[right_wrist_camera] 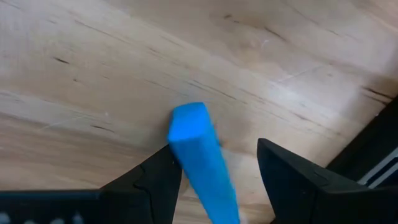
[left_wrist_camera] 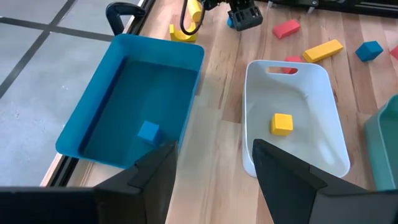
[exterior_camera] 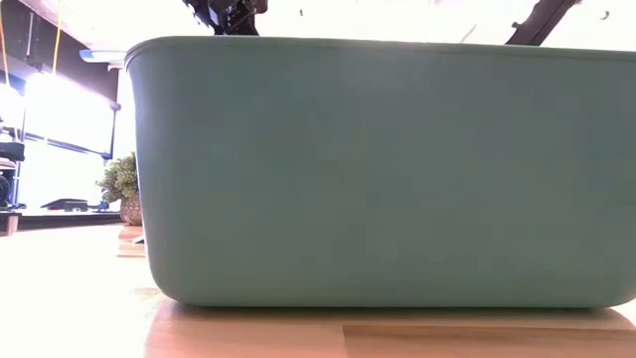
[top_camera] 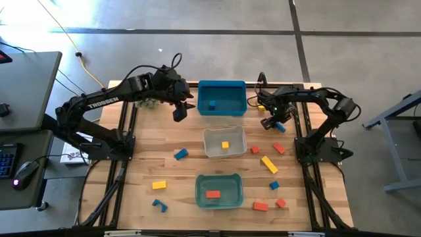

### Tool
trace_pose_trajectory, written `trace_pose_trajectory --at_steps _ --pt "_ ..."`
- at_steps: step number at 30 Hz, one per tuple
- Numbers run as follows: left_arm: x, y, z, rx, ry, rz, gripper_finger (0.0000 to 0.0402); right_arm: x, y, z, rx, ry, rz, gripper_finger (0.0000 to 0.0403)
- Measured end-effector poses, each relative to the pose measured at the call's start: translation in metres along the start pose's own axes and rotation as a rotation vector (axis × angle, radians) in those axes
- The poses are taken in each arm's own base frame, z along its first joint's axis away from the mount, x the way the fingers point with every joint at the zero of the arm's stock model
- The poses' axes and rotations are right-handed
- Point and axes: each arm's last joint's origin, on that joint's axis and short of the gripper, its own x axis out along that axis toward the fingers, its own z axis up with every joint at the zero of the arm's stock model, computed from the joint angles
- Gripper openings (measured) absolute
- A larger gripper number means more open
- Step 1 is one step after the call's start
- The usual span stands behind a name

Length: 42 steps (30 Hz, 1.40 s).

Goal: Sort & place blocks by color
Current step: Put the blue block into the blue bin

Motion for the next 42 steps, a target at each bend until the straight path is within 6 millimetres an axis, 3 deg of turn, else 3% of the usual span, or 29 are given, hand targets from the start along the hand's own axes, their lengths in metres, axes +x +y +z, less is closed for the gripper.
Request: trace_pose_trajectory --at_steps 8,16,21,29,37,42 --pt "0.000 0.000 0.000 0.008 0.000 0.000 0.0197 0.001 0.000 -0.001 0.041 0.007 0.000 0.0175" --pt "0.000 0.000 0.000 0.008 0.000 0.000 0.0197 0.002 0.001 -0.001 0.054 0.029 0.049 0.0030" --pt "0.000 0.000 0.000 0.008 0.000 0.000 0.0197 -0.003 0.004 -0.001 0.045 0.046 0.041 0.0039" --pt "0.000 0.000 0.000 0.008 -0.001 0.000 0.0197 -0.048 0.027 0.013 -0.012 -0.053 0.112 0.0030" --pt "0.000 0.002 0.000 0.011 0.010 0.068 0.0197 -0.118 0.052 0.034 -0.045 -0.331 0.228 0.0030" --pt "0.000 0.003 0.000 0.034 0.019 0.115 0.0197 -0.152 0.059 0.048 -0.048 -0.536 0.318 0.0030"
